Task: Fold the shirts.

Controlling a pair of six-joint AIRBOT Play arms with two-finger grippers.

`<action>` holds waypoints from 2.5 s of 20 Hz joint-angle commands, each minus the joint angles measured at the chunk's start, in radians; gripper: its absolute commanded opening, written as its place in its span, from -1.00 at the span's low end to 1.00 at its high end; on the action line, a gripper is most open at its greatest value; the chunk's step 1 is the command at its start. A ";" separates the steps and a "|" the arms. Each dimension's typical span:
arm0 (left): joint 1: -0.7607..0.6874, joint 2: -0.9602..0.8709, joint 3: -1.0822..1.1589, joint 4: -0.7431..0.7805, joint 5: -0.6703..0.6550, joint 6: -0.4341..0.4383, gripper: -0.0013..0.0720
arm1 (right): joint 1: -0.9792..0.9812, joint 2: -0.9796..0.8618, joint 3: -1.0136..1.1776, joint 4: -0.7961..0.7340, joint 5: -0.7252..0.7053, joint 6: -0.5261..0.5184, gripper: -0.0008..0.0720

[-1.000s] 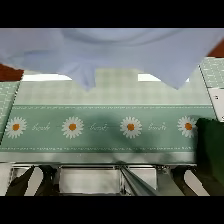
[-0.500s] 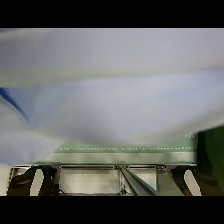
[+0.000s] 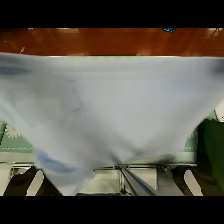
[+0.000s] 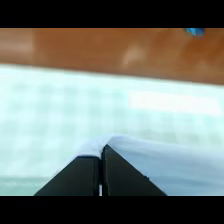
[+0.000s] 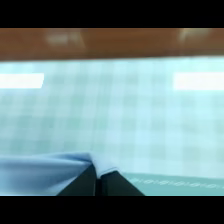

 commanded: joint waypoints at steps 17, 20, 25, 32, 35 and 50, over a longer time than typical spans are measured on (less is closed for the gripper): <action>-0.134 -1.058 0.119 -0.208 0.322 -0.027 -0.92 | 0.001 -1.052 0.060 0.393 -0.391 -0.184 -0.89; -0.106 -1.027 0.119 -0.208 0.207 0.018 -0.92 | -0.019 -1.049 0.086 0.380 -0.258 -0.200 -0.89; -0.075 -0.979 0.085 -0.164 -0.057 0.143 -0.92 | -0.076 -1.042 0.112 0.281 -0.034 -0.186 -0.89; -0.101 -0.980 -0.156 -0.138 -0.003 0.157 -0.92 | -0.071 -1.043 0.016 0.159 -0.024 -0.152 -0.89; -0.101 -0.980 -0.166 -0.139 0.007 0.148 -0.65 | -0.071 -1.043 -0.023 0.159 -0.053 -0.140 -0.64; 0.231 -0.385 -0.837 -0.129 -0.085 0.161 0.42 | -0.237 -0.407 -0.611 0.366 -0.185 -0.278 0.14</action>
